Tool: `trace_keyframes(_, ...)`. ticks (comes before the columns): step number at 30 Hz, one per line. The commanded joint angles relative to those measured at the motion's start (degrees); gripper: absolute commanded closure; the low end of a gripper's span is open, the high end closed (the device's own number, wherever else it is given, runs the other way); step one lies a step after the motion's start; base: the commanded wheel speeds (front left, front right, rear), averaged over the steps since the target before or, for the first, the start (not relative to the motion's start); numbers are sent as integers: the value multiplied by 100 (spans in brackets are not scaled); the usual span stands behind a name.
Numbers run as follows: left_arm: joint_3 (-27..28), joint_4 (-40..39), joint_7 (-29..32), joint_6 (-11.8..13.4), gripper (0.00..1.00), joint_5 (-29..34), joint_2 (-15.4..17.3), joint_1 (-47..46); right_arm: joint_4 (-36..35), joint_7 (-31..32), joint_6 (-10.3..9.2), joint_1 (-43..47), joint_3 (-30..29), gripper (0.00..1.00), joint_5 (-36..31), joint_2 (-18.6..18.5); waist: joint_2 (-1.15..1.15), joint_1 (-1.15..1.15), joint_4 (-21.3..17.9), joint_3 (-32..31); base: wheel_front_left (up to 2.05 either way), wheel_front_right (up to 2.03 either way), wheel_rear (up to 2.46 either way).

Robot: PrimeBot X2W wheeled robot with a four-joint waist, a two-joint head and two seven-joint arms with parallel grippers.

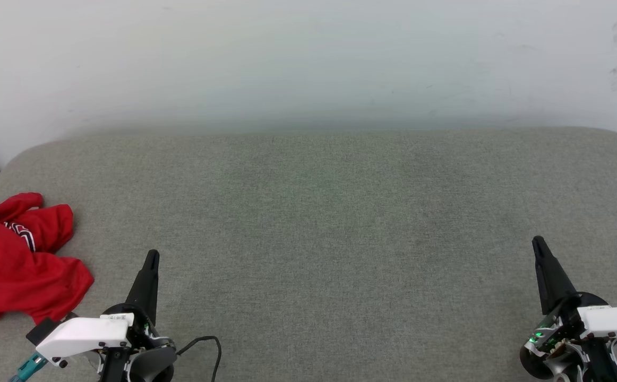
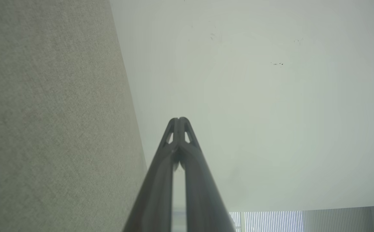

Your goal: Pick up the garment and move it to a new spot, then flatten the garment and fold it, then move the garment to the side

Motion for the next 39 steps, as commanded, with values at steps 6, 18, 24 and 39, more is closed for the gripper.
trace_keyframes(6,6,-3,10,-13,100,-2,-8,-27,7,0,-2,-62,7,100,19,23,0,0,0,0,0,0,0)
trace_keyframes(18,6,-3,10,-13,100,-2,-8,-27,7,0,-2,-62,7,100,19,23,0,0,0,0,0,0,0)
trace_keyframes(24,6,-3,10,-13,100,-2,-8,-27,7,0,-2,-62,7,100,20,23,0,0,0,0,0,0,0)
trace_keyframes(39,-341,-71,-327,2,0,94,-1,-42,-138,-328,-1,75,194,0,-71,3,0,0,-1,9,0,0,0)
